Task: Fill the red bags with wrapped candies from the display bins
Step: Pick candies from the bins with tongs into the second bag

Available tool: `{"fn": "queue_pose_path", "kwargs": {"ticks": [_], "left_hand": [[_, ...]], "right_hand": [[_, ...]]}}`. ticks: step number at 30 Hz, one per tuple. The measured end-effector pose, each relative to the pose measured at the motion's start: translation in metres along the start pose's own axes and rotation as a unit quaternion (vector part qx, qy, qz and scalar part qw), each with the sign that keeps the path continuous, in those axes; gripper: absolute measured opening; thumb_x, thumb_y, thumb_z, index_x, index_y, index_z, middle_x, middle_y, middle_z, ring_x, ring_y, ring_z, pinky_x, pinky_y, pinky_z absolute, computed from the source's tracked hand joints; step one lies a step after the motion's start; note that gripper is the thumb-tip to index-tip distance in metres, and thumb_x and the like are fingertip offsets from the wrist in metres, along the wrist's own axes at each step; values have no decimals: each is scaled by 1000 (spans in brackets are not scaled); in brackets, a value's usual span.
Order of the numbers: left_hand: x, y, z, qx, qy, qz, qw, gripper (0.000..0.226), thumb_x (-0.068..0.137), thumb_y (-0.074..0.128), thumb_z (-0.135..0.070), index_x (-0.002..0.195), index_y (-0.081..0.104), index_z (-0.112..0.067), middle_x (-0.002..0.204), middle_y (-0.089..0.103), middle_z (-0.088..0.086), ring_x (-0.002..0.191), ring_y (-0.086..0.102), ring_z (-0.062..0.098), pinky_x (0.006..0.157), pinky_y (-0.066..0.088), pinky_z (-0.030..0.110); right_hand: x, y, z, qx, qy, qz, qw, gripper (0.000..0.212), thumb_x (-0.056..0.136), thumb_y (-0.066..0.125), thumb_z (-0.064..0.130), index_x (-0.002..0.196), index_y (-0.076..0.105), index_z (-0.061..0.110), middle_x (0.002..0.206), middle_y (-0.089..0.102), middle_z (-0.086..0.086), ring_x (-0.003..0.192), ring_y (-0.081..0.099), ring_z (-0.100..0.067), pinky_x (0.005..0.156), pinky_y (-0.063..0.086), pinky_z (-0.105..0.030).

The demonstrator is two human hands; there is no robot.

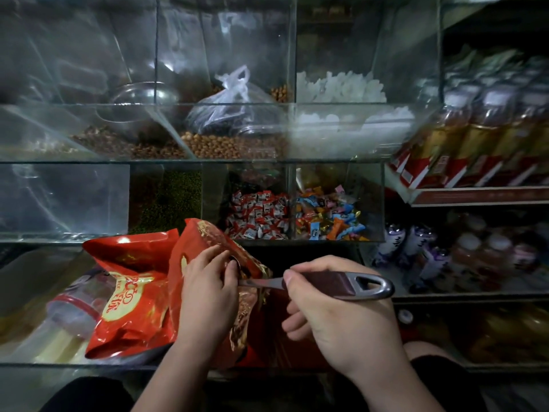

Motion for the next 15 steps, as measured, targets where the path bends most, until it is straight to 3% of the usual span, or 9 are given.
{"fn": "queue_pose_path", "kwargs": {"ticks": [7, 11, 15], "left_hand": [[4, 3, -10, -27, 15, 14, 999, 41, 102, 50, -27, 139, 57, -12, 146, 52, 3, 139, 41, 17, 116, 29, 33], [16, -13, -28, -11, 77, -5, 997, 39, 101, 49, -28, 137, 60, -18, 144, 55, -3, 137, 44, 13, 115, 35, 37], [28, -21, -64, 17, 141, -11, 990, 37, 103, 47, -26, 137, 60, -18, 145, 54, -4, 140, 40, 13, 113, 26, 25]], "right_hand": [[-7, -5, 9, 15, -12, 8, 1000, 15, 87, 80, 21, 78, 77, 32, 57, 72, -10, 46, 71, -25, 42, 55, -27], [-11, -16, 24, 35, -52, 0, 998, 13, 87, 79, 20, 79, 76, 30, 56, 71, -11, 44, 71, -25, 41, 55, -28], [-11, -36, 41, 54, -104, -45, 992, 12, 85, 78, 20, 76, 75, 27, 54, 69, -12, 41, 69, -26, 39, 53, -28]]}}
Point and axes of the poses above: each hand's wrist, its own x-axis towards the middle knuckle, its own y-axis out of the palm, z = x × y, the point moved 3 cm from there along x, towards the middle knuckle
